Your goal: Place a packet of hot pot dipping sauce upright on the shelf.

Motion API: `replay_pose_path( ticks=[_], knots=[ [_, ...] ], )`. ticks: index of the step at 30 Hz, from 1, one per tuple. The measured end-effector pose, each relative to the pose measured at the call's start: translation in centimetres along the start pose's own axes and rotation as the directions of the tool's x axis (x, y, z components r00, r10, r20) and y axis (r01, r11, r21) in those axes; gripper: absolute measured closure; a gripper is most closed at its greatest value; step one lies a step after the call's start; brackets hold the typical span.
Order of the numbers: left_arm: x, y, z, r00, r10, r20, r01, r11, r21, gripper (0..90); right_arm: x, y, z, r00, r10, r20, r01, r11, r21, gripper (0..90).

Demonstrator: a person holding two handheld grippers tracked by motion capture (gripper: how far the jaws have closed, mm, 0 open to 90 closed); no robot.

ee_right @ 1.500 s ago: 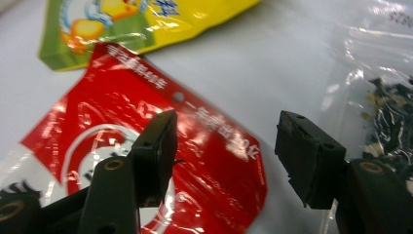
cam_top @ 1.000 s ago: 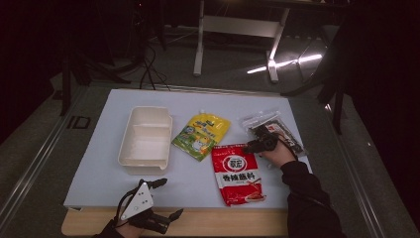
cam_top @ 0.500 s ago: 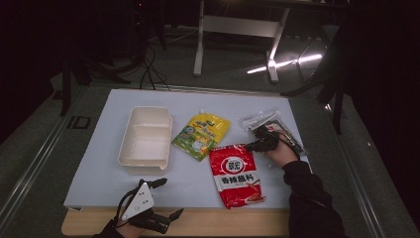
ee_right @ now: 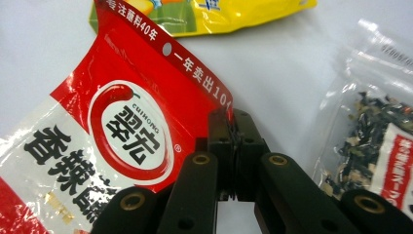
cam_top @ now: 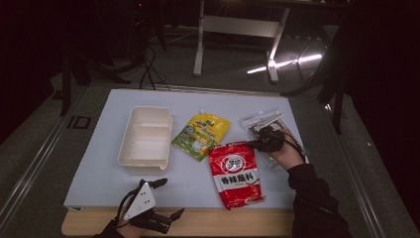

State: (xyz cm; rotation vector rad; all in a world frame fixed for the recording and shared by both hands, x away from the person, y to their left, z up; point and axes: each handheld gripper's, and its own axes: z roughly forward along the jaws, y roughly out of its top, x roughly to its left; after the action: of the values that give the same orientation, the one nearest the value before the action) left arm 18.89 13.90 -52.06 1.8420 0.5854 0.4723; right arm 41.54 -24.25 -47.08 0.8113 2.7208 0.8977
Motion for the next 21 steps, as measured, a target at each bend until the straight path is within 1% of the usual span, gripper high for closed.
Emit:
replay_pose_path(
  ticks=[4, 5, 8, 10, 11, 13, 14, 15, 17, 19, 20, 21],
  knots=[
    [0.0, 0.1, 0.0, 1.0000, -0.009, -0.002, 0.009, 1.0000, -0.002, 1.6, 0.7, 0.0, -0.9, 0.9999, -0.016, 0.000, 0.016, 1.000, -0.022, 89.1],
    [0.1, 0.2, 0.0, 0.9999, -0.016, 0.005, 0.016, 0.9999, -0.002, 1.6, 0.8, 0.0, -1.1, 0.9997, -0.023, 0.003, 0.023, 0.999, -0.032, 89.1],
    [0.2, 0.4, 0.1, 0.9994, -0.034, 0.007, 0.034, 0.9994, -0.005, 1.6, 1.4, 0.1, -1.9, 0.9993, -0.036, 0.007, 0.036, 0.998, -0.057, 89.2],
    [0.3, 0.6, 0.1, 0.9995, -0.033, 0.000, 0.033, 0.9995, -0.007, 1.6, 1.8, 0.2, -2.4, 0.9988, -0.048, 0.005, 0.048, 0.996, -0.069, 89.3],
    [0.3, 0.8, 0.1, 0.9993, -0.036, 0.008, 0.036, 0.9993, -0.005, 1.6, 2.1, 0.3, -2.7, 0.9984, -0.055, 0.012, 0.056, 0.995, -0.078, 89.3],
    [0.3, 1.1, 0.2, 0.9995, -0.032, 0.003, 0.032, 0.9995, 0.001, 1.6, 2.5, 0.5, -3.3, 0.9970, -0.075, 0.015, 0.076, 0.993, -0.088, 89.4],
    [0.3, 1.2, 0.2, 0.9997, -0.025, 0.007, 0.025, 0.9997, 0.006, 1.6, 2.8, 0.6, -3.6, 0.9962, -0.084, 0.021, 0.086, 0.992, -0.093, 89.4],
    [0.2, 1.4, 0.3, 0.9997, -0.024, 0.005, 0.024, 0.9996, 0.014, 1.6, 3.0, 0.8, -3.9, 0.9956, -0.092, 0.017, 0.093, 0.991, -0.097, 89.4],
    [0.3, 1.7, 0.4, 0.9996, -0.025, 0.013, 0.024, 0.9995, 0.020, 1.6, 3.5, 0.9, -4.6, 0.9939, -0.107, 0.023, 0.109, 0.987, -0.114, 89.4],
    [0.3, 2.1, 0.5, 0.9996, -0.027, 0.007, 0.027, 0.9994, 0.021, 1.6, 3.9, 1.1, -5.2, 0.9928, -0.118, 0.022, 0.120, 0.984, -0.131, 89.4],
    [0.4, 2.3, 0.6, 0.9994, -0.030, 0.019, 0.030, 0.9994, 0.019, 1.6, 4.2, 1.2, -5.5, 0.9920, -0.125, 0.019, 0.126, 0.982, -0.139, 89.4],
    [0.4, 2.5, 0.7, 0.9994, -0.029, 0.020, 0.029, 0.9994, 0.020, 1.6, 4.4, 1.2, -5.8, 0.9910, -0.132, 0.023, 0.134, 0.980, -0.145, 89.4]
  ],
)
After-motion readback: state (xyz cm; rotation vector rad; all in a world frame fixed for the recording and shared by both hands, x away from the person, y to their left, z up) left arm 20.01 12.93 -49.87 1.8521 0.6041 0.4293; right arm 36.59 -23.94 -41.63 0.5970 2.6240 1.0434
